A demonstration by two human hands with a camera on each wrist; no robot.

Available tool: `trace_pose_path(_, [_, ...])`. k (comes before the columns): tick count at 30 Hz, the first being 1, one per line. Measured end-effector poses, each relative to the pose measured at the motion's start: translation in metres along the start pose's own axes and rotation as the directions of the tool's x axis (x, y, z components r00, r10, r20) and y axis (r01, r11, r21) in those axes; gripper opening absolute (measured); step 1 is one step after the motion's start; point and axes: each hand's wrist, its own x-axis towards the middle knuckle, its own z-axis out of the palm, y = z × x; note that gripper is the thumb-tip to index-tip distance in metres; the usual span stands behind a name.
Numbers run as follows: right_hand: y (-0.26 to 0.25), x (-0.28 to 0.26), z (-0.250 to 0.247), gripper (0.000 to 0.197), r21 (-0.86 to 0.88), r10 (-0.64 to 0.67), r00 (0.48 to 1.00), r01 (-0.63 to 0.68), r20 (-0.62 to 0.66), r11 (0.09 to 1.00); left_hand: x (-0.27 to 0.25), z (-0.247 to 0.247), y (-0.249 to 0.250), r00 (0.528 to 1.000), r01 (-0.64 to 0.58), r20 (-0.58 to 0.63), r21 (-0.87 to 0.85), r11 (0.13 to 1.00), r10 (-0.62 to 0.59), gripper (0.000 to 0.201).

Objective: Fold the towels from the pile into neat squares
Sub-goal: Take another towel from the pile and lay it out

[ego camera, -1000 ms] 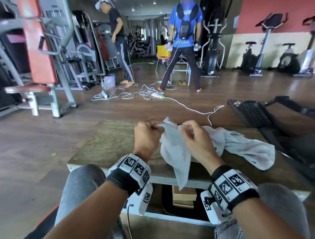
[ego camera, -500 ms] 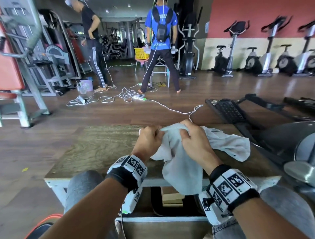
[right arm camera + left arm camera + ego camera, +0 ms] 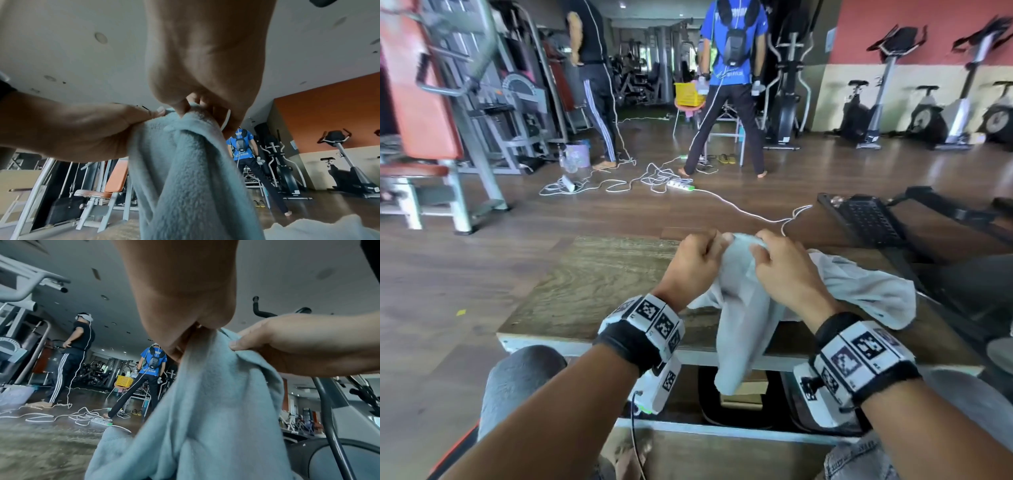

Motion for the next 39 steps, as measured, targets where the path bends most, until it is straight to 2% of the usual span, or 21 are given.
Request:
trace_pose_path(3, [-0.005, 0.009, 0.003, 0.014, 0.107, 0.018, 1.000, -0.020, 0.023, 0.994, -0.002, -0.008, -0.001, 0.975, 0.186, 0.148, -0.119, 0.975, -0.168, 0.042])
trace_pose_path(4, [-0.006, 0.012, 0.004, 0.015, 0.153, 0.021, 1.000, -0.024, 0.021, 0.988, -0.001, -0.013, -0.004, 0.966, 0.198, 0.183, -0.077, 0.977, -0.182, 0.041])
trace_pose_path(6, [-0.010, 0.014, 0.005, 0.020, 0.223, 0.015, 1.000, -0.012, -0.013, 0.975, 0.000, -0.021, -0.017, 0.965, 0.126, 0.216, 0.105, 0.987, -0.146, 0.038])
trace_pose_path(7, [-0.011, 0.015, 0.004, 0.022, 0.252, 0.023, 0.999, -0.010, -0.049, 0.968, -0.001, -0.026, -0.025, 0.966, 0.114, 0.210, 0.183, 0.977, -0.152, 0.038])
trace_pose_path(8, [-0.011, 0.016, 0.004, 0.024, 0.279, 0.044, 0.995, -0.017, -0.092, 0.960, -0.002, -0.030, -0.033, 0.965, 0.151, 0.178, 0.225, 0.962, -0.193, 0.038])
trace_pose_path(11, [0.000, 0.023, 0.008, 0.025, 0.313, 0.128, 0.974, -0.064, -0.188, 0.948, -0.005, -0.039, -0.054, 0.960, 0.270, -0.001, 0.274, 0.923, -0.281, 0.045])
trace_pose_path(14, [0.011, 0.022, 0.021, 0.033, 0.252, 0.080, 0.973, -0.023, -0.215, 0.967, 0.000, -0.037, -0.049, 0.971, 0.238, -0.090, 0.243, 0.940, -0.223, 0.046])
trace_pose_path(17, [0.007, 0.016, 0.037, 0.061, 0.154, -0.108, 0.992, 0.116, -0.060, 0.981, 0.011, -0.028, -0.031, 0.996, 0.085, 0.005, 0.158, 0.984, -0.087, 0.034])
trace_pose_path(18, [0.006, 0.016, 0.042, 0.058, 0.097, -0.151, 0.989, 0.151, -0.006, 0.984, 0.012, -0.023, -0.025, 0.998, 0.025, 0.059, 0.144, 0.989, -0.034, 0.029])
trace_pose_path(20, [0.002, 0.019, 0.044, 0.033, -0.029, -0.167, 0.984, 0.169, 0.064, 0.985, 0.012, -0.018, -0.020, 0.992, -0.056, 0.116, 0.155, 0.986, 0.038, 0.030])
trace_pose_path(21, [0.001, 0.021, 0.042, 0.023, -0.034, -0.155, 0.985, 0.158, 0.072, 0.987, 0.011, -0.018, -0.021, 0.991, -0.072, 0.123, 0.171, 0.983, 0.051, 0.031])
trace_pose_path(24, [0.008, 0.026, 0.027, 0.006, 0.151, -0.051, 0.999, 0.053, -0.016, 0.987, 0.007, -0.033, -0.040, 0.996, -0.078, 0.075, 0.322, 0.944, 0.057, 0.033])
trace_pose_path(26, [0.013, 0.029, 0.016, 0.015, 0.226, -0.015, 0.991, 0.044, -0.131, 0.973, 0.000, -0.047, -0.061, 1.000, 0.007, -0.011, 0.389, 0.921, -0.003, 0.033])
trace_pose_path(28, [0.019, 0.034, 0.010, 0.019, 0.300, 0.016, 0.985, 0.037, -0.174, 0.953, -0.007, -0.056, -0.071, 0.991, 0.100, -0.126, 0.391, 0.915, -0.054, 0.035])
trace_pose_path(30, [0.022, 0.037, 0.014, 0.021, 0.308, 0.058, 0.993, -0.025, -0.098, 0.951, -0.009, -0.056, -0.070, 0.971, 0.169, -0.220, 0.342, 0.924, -0.096, 0.035])
trace_pose_path(32, [0.023, 0.037, 0.024, 0.011, 0.286, 0.076, 0.997, -0.075, 0.007, 0.955, -0.006, -0.051, -0.059, 0.950, 0.226, -0.269, 0.240, 0.944, -0.160, 0.034])
trace_pose_path(34, [0.016, 0.030, 0.034, 0.038, 0.276, -0.013, 0.996, -0.013, 0.094, 0.961, 0.001, -0.043, -0.045, 0.947, 0.253, -0.244, 0.160, 0.954, -0.210, 0.032])
trace_pose_path(36, [0.004, 0.022, 0.046, 0.050, 0.233, -0.189, 0.973, 0.155, 0.131, 0.960, 0.005, -0.033, -0.029, 0.967, 0.220, -0.162, 0.123, 0.968, -0.199, 0.030])
trace_pose_path(37, [-0.004, 0.019, 0.051, 0.042, 0.212, -0.246, 0.961, 0.216, 0.127, 0.953, 0.006, -0.029, -0.023, 0.979, 0.183, -0.107, 0.099, 0.978, -0.172, 0.029])
trace_pose_path(39, [-0.013, 0.017, 0.056, 0.010, 0.193, -0.247, 0.964, 0.224, 0.103, 0.955, 0.007, -0.026, -0.017, 0.994, 0.104, 0.014, 0.045, 0.994, -0.105, 0.027])
